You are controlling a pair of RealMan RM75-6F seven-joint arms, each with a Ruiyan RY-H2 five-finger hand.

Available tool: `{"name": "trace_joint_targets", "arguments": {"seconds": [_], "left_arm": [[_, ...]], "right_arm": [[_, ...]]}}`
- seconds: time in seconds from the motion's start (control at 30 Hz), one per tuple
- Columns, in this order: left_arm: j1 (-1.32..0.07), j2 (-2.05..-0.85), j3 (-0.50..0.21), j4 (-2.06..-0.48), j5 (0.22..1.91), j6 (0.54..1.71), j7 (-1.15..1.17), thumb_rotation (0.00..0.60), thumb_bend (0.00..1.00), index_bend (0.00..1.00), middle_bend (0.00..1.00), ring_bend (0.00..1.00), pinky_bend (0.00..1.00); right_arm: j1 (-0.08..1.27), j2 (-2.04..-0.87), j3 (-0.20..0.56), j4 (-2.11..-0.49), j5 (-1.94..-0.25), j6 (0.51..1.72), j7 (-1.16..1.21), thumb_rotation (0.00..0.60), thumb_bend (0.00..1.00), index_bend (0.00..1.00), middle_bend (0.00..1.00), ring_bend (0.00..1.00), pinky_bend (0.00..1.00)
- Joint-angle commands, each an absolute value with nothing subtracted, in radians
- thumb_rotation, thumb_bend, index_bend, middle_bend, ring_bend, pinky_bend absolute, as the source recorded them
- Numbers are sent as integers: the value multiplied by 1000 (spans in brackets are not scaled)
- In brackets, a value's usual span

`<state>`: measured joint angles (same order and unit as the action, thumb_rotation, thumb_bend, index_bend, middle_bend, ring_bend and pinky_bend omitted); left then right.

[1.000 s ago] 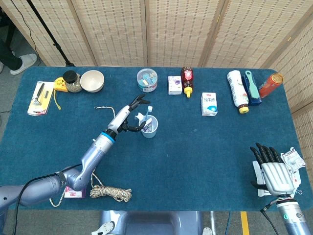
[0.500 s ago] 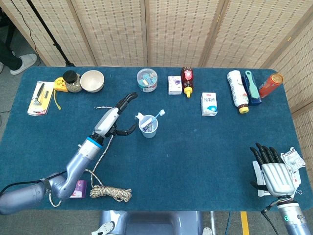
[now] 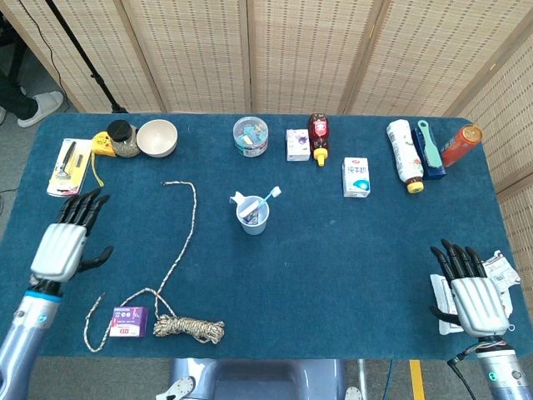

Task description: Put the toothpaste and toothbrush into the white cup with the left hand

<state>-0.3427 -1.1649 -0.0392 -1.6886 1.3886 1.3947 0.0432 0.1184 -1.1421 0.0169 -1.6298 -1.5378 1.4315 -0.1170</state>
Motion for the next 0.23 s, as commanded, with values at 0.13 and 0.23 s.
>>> {"name": "trace_joint_targets", "arguments": {"seconds": [0.13, 0.23], "left_arm": [[-113, -1163, 84, -1492, 1438, 1576, -161, 600, 269, 0, 0, 0, 0], [-93, -1180, 84, -1448, 1442, 1582, -192, 600, 268, 0, 0, 0, 0]], "right_arm": [[98, -1179, 32, -1606, -1575, 1508, -128, 600, 0, 0, 0, 0, 0], [91, -1178, 30, -1610, -1589, 1528, -131, 600, 0, 0, 0, 0, 0]]}}
